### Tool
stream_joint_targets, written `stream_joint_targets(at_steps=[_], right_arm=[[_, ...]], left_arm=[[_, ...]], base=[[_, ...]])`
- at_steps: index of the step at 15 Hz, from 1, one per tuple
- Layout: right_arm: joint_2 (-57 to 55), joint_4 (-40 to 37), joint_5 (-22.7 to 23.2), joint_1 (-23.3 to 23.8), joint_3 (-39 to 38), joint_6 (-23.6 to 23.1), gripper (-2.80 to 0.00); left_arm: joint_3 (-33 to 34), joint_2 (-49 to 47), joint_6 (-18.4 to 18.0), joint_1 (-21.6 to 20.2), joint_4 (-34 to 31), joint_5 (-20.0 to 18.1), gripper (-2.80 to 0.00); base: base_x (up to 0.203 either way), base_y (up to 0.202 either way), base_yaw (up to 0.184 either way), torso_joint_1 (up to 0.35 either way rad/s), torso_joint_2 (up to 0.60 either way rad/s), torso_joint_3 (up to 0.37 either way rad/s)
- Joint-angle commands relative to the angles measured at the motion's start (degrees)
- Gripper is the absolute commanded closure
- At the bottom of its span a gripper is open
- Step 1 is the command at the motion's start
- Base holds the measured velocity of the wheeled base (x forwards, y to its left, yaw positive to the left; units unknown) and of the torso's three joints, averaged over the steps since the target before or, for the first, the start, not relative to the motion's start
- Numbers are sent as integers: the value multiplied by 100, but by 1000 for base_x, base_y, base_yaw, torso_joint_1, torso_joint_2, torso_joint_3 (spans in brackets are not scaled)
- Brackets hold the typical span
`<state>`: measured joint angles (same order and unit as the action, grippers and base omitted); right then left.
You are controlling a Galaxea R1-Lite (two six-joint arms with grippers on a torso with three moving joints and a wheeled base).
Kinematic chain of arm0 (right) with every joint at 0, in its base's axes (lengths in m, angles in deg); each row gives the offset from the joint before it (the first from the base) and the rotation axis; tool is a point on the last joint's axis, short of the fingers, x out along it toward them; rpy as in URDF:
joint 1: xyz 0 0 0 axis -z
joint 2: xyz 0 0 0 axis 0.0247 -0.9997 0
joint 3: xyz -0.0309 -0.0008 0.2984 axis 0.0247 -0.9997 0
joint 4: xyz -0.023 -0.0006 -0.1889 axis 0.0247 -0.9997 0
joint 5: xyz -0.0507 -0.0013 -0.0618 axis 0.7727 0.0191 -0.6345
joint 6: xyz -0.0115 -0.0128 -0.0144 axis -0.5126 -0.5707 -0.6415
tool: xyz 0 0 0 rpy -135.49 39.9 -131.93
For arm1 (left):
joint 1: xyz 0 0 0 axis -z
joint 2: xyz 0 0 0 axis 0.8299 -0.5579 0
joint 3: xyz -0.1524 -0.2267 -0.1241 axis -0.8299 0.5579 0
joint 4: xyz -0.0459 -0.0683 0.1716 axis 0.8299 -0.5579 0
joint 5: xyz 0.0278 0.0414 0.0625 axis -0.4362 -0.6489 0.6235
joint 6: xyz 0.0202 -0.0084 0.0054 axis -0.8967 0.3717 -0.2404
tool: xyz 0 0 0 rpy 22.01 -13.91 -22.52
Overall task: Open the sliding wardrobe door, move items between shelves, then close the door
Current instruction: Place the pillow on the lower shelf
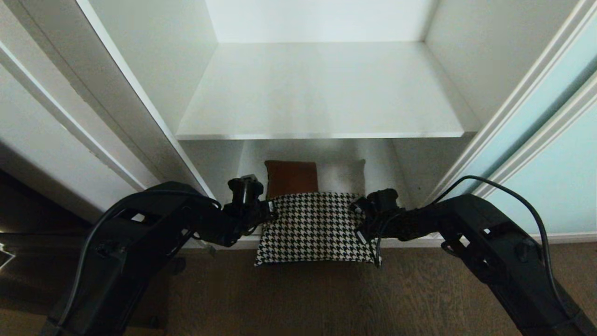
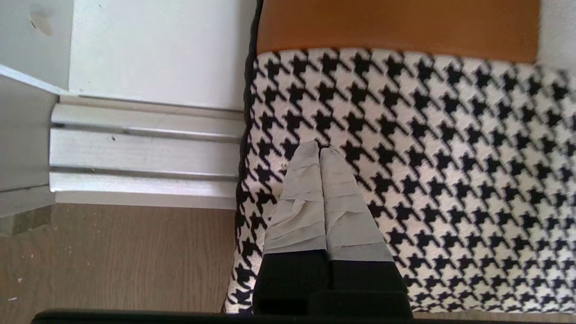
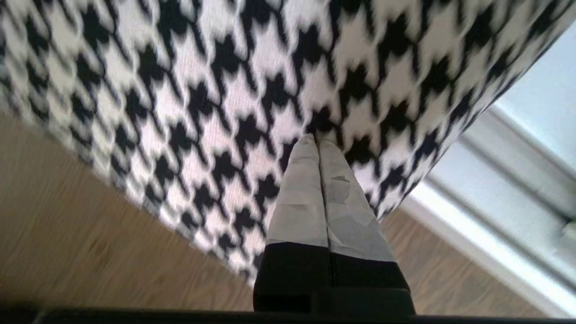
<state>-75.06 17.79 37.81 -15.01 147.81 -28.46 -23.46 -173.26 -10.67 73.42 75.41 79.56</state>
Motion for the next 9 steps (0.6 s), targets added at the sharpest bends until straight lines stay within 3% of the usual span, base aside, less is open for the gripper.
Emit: stream_joint_targets(at_steps=[1, 9], right_arm=[[-78, 274, -133, -10, 2, -13, 0], [-119, 674, -135, -1, -20, 287, 0]], left_arm=[[-30, -111, 6, -2, 27, 9, 0], [-109, -260, -189, -2, 48, 246, 0]], base=[[0, 0, 0, 0, 0, 0], [0, 0, 0, 0, 0, 0]])
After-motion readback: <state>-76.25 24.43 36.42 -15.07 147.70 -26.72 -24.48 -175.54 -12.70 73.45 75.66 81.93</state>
